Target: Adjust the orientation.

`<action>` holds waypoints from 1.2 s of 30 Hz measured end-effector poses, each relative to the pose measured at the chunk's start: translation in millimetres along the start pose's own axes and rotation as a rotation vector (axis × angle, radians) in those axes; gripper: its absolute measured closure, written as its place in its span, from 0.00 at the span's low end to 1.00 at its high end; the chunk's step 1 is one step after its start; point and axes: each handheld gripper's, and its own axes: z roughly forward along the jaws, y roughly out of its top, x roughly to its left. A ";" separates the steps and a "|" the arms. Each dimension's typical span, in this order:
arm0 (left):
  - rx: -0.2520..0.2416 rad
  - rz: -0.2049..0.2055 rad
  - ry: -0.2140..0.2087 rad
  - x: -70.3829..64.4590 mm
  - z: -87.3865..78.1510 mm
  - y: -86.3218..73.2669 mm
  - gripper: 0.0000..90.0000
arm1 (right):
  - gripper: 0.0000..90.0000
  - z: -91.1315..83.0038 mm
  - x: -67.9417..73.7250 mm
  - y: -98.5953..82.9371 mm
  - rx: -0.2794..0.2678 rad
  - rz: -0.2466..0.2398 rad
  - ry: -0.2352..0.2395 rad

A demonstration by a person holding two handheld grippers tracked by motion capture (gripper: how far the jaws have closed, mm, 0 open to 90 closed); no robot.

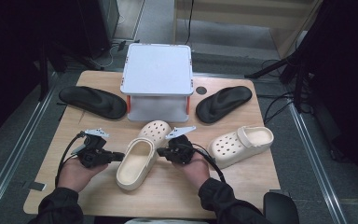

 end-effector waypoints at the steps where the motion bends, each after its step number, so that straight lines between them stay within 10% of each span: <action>1: 0.002 0.007 0.003 -2.0 -0.3 -0.7 1.00 | 1.00 0.4 0.4 0.5 0.005 0.004 -0.005; 21: -0.007 0.011 -0.097 -15.2 4.0 -2.8 0.99 | 1.00 15.4 -4.1 10.4 0.007 0.008 -0.002; 36: -0.056 0.061 0.018 -12.3 -14.4 -1.7 0.85 | 0.92 6.2 -2.1 12.4 0.001 -0.024 -0.009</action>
